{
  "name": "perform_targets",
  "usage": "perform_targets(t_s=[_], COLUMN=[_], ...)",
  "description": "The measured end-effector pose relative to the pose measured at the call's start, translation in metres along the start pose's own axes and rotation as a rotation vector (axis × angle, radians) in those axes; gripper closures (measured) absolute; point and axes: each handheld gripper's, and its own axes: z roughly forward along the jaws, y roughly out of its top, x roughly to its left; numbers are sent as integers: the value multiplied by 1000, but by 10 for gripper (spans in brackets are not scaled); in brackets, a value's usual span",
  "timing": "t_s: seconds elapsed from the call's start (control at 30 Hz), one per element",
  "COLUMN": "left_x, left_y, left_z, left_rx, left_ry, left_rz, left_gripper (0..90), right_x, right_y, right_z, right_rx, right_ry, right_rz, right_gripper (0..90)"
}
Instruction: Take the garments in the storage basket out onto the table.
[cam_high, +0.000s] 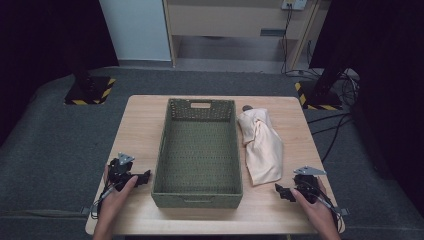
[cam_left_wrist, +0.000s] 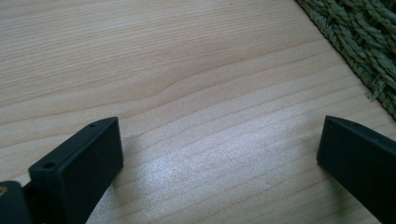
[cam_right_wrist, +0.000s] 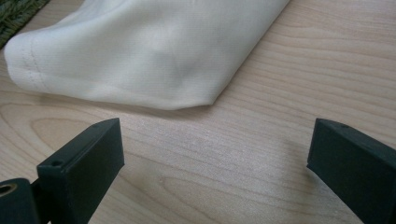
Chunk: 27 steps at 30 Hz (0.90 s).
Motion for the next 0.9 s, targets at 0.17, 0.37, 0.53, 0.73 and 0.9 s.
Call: perform_targets(t_s=[0.17,0.37,0.53,0.73,0.9], left_x=[0,0,0,0,0], left_y=[0,0,0,0,0], left_z=[0,0,0,0,0], left_rx=[0,0,0,0,0], left_ry=[0,0,0,0,0], left_rz=[0,0,0,0,0], left_gripper=[0,0,0,0,0], right_x=[0,1,4,2,2], right_y=[-2,-4,-5,-4,-4], right_z=[5,8,11,13,13], right_rx=[4,-22,-32,-31,-33], right_ry=[0,-17,-48,-44,-39], right_rz=[6,-6,-36,-41,-46], right_gripper=[30,7,5,5,5])
